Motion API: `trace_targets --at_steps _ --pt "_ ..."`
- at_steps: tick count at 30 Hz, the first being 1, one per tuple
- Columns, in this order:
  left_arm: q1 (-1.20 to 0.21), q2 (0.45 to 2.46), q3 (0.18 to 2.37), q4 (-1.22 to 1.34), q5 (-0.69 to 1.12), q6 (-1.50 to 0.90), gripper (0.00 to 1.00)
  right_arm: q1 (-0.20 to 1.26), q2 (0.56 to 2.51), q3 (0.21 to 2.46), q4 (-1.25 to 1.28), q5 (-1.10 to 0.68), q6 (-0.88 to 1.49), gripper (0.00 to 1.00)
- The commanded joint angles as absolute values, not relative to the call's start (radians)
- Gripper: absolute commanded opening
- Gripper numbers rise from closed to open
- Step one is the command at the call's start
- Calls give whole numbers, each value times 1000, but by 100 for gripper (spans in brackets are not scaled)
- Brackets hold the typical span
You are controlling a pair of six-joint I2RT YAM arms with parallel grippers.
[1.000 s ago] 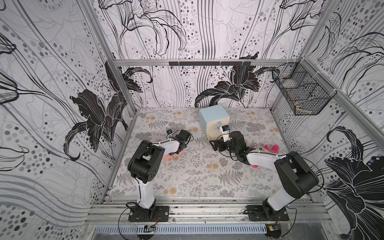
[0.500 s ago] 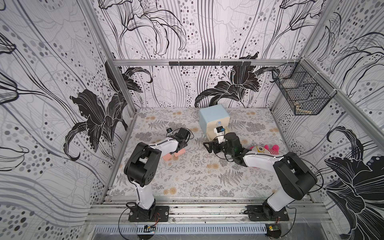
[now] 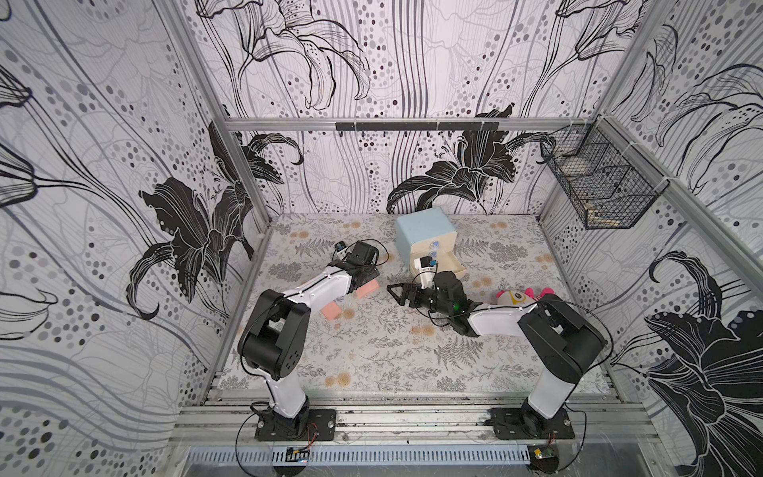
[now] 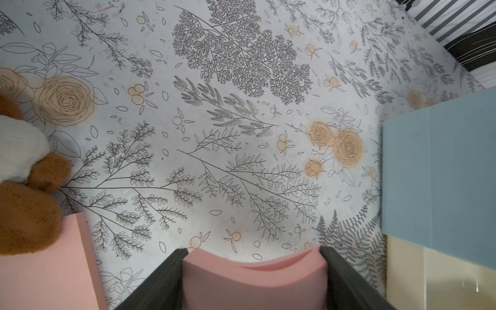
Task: Please put the sticky notes in the drawer by color
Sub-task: Pick up the sticky notes from the center of the board.
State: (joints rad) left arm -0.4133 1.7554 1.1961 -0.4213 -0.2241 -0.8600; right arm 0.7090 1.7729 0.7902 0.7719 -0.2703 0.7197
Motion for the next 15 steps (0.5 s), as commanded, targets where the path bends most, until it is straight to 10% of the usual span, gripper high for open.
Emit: trace_targets --at_steps 1,15 --pt "-416 1720 1226 -403 -162 -866 79 716 1818 830 867 -326 783 94" --pt "-414 1657 1238 -394 -68 -871 79 716 1950 952 903 -393 831 68"
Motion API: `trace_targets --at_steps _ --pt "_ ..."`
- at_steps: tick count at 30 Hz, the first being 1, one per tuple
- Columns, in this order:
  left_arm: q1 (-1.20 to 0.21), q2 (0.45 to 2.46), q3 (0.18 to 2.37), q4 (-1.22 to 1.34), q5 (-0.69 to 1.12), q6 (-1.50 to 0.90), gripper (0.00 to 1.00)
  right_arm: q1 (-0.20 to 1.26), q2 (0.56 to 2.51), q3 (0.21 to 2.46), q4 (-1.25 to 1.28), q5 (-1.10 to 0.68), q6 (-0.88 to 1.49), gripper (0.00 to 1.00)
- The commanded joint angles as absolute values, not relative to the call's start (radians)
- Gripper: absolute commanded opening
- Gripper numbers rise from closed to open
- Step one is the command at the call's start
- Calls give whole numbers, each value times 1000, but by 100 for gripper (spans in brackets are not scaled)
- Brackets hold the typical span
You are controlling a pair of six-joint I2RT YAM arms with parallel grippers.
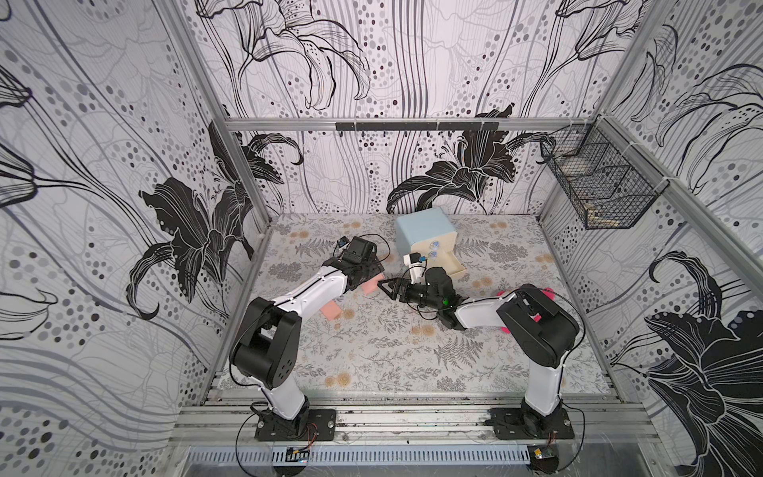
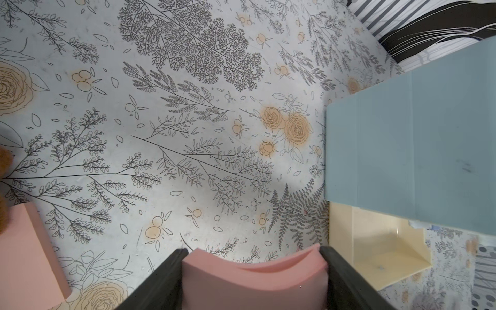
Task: Please put the sticky notes in the drawer by color
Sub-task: Pick up the sticky notes from the center of the board.
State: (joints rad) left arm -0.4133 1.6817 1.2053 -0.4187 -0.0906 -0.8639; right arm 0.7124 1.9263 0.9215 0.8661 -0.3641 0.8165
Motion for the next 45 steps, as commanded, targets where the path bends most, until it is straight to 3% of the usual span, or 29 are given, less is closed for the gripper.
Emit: trace_targets --at_steps 1,13,28,33,36,45 --pt "-414 1655 1237 -395 -67 -872 79 716 1956 957 909 -399 834 65" --pt "-411 1674 1233 -380 -66 -876 79 716 1982 994 923 -436 856 37" --pt "-411 1695 1230 -386 -93 -867 80 716 1973 988 916 -434 863 10" --pt "-411 1677 1232 -388 -131 -855 91 716 1950 970 910 -417 855 0" --pt "-412 1651 1225 -369 -153 -842 99 716 1919 951 892 -396 840 0" --pt "-412 1478 1086 -138 -227 -709 97 699 1746 813 807 -283 791 0"
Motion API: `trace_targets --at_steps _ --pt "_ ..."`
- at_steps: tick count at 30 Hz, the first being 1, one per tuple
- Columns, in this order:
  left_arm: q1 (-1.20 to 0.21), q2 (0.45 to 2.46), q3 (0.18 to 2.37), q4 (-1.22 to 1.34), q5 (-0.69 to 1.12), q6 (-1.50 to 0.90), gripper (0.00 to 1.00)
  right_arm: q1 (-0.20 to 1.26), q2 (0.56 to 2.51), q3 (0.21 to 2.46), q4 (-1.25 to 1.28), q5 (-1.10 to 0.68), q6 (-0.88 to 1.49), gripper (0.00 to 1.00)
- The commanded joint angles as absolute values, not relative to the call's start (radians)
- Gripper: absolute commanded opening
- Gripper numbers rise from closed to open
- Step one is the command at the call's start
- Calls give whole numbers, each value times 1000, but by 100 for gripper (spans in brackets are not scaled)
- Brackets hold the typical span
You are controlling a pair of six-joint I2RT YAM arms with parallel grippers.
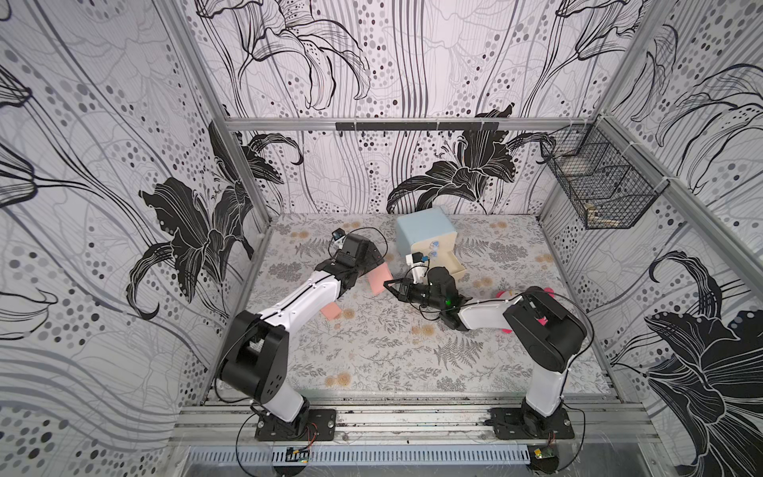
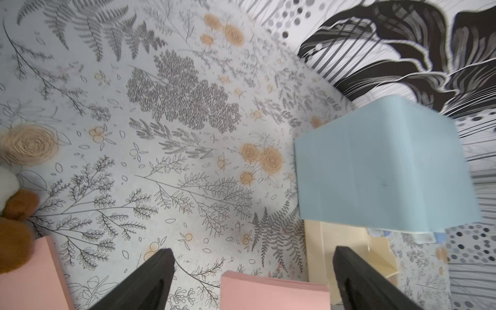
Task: Please put the sticky notes in the drawer by color
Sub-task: Pick up the sticky notes from the center of the board, then place the sticky notes in the drawer.
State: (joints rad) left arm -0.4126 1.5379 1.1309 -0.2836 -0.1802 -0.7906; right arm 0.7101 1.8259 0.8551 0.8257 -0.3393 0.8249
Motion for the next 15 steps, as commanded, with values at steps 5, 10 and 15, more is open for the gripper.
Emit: trace_targets --at_steps 5,10,15 --pt "-410 1395 932 92 -172 -534 99 659 1603 691 737 -225 778 0" --pt "-410 1357 816 297 -137 -396 99 572 1460 580 656 -228 806 0" --pt "-417 1380 702 579 36 -336 98 482 1439 589 601 -298 886 0"
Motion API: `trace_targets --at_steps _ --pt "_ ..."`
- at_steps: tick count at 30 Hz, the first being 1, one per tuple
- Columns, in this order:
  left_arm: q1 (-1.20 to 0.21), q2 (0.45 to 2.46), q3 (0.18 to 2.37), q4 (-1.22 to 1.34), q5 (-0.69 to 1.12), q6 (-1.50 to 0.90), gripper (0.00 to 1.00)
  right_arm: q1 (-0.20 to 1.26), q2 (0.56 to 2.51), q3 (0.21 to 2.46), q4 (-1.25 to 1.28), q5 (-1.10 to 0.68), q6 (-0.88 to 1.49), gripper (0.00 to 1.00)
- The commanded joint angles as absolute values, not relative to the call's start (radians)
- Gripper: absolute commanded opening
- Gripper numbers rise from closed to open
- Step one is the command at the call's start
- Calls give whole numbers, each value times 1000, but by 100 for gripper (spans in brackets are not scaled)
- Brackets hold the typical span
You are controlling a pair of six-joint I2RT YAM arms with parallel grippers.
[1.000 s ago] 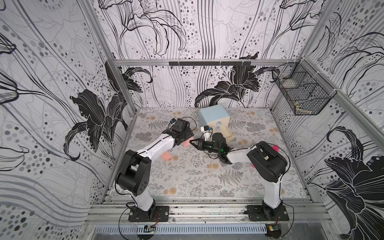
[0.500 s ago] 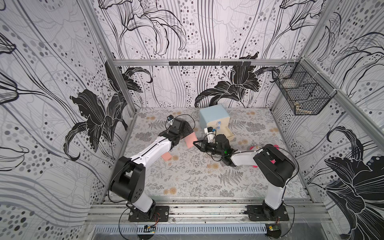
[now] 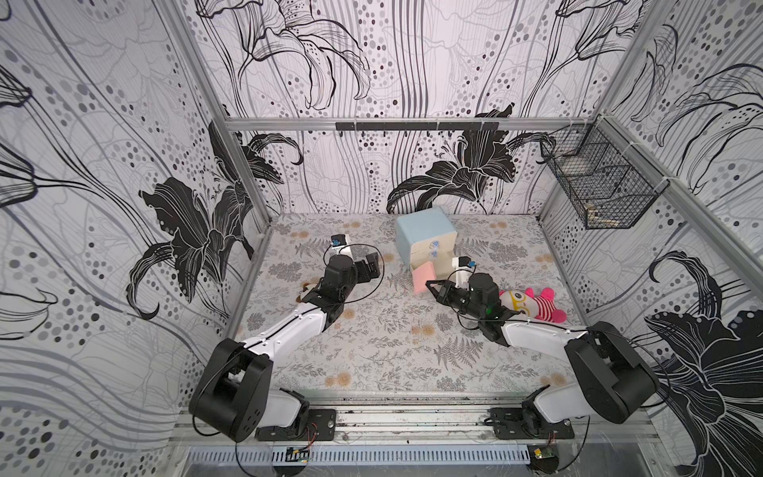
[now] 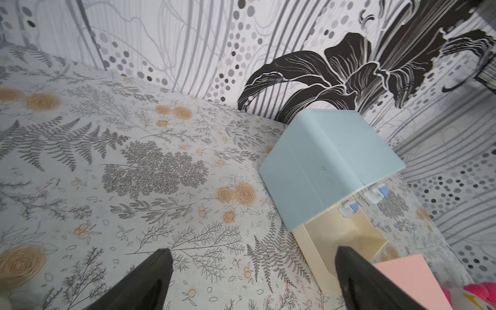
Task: Please put the sticky notes in the drawer by color
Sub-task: Place the sticky notes in the drawer.
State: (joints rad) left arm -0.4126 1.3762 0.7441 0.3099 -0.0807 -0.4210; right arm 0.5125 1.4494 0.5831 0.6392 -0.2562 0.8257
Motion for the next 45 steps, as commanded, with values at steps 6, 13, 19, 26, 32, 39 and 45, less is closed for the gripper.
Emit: trace_targets --at_steps 6,13,19,26,32,39,45 --pt "-446 1435 687 661 86 -335 97 433 1526 652 586 -335 996 0" --pt "-455 1431 668 684 95 -322 97 410 1642 742 555 -325 1058 0" --pt "-455 1420 651 680 87 -317 97 401 1733 812 505 -299 1061 0" --pt "-454 1405 643 657 68 -301 97 397 1802 870 477 -269 1062 0" --pt "-455 1412 650 654 64 -301 97 396 1837 901 474 -245 1064 14" --pt "-454 1416 655 649 67 -301 97 387 1809 889 488 -227 1067 53" --pt "-454 1423 658 650 77 -310 97 383 1736 862 449 -193 1023 70"
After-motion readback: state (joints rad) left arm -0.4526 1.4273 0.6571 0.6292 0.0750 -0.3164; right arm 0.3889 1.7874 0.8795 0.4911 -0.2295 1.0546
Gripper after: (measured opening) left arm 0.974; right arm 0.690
